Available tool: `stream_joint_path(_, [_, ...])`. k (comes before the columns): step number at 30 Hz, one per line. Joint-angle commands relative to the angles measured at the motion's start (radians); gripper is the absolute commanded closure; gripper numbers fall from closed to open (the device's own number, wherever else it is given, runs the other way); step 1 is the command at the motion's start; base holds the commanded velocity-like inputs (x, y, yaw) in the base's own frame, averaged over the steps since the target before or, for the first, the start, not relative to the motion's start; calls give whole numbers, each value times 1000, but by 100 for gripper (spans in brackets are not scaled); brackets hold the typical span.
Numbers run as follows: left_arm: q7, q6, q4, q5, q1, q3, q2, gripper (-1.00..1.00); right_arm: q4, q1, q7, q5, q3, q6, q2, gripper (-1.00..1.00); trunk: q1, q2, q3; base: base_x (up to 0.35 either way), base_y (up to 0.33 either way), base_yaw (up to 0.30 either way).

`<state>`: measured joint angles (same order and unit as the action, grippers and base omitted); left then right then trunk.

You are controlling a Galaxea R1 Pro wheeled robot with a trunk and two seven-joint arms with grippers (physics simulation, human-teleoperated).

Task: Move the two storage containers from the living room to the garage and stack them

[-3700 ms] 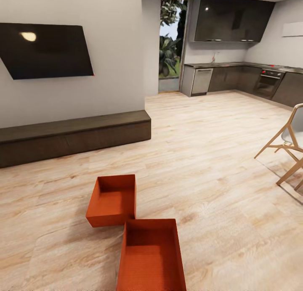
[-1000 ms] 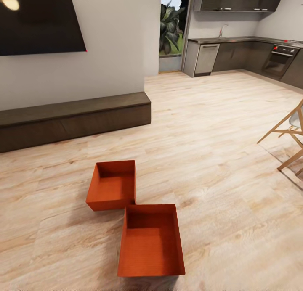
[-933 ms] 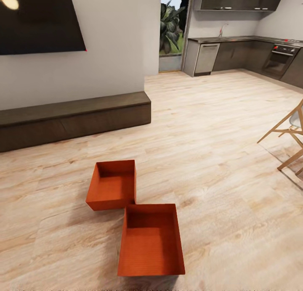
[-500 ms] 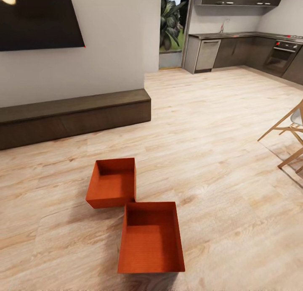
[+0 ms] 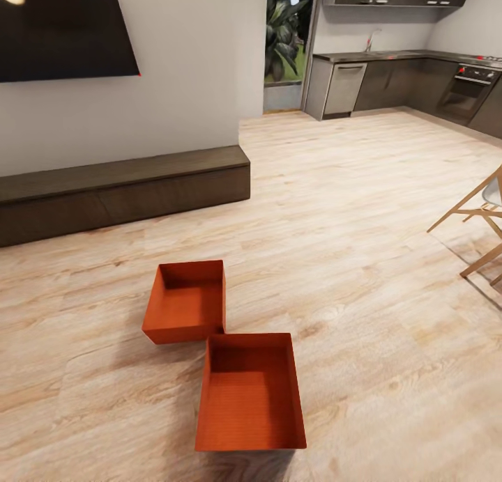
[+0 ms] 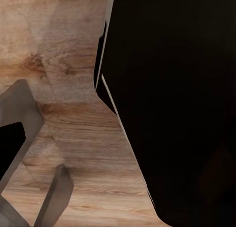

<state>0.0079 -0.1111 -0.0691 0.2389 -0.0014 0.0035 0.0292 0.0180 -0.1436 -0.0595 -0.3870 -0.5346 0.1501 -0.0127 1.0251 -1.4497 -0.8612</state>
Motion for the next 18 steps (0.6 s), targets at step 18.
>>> stream_joint_path(18, [1, -2, 0, 3, 0, 0, 0, -100, 2, -1, -1, -7, -12, 0, 0, -100, 0, 0, -1, 0, 0, 0])
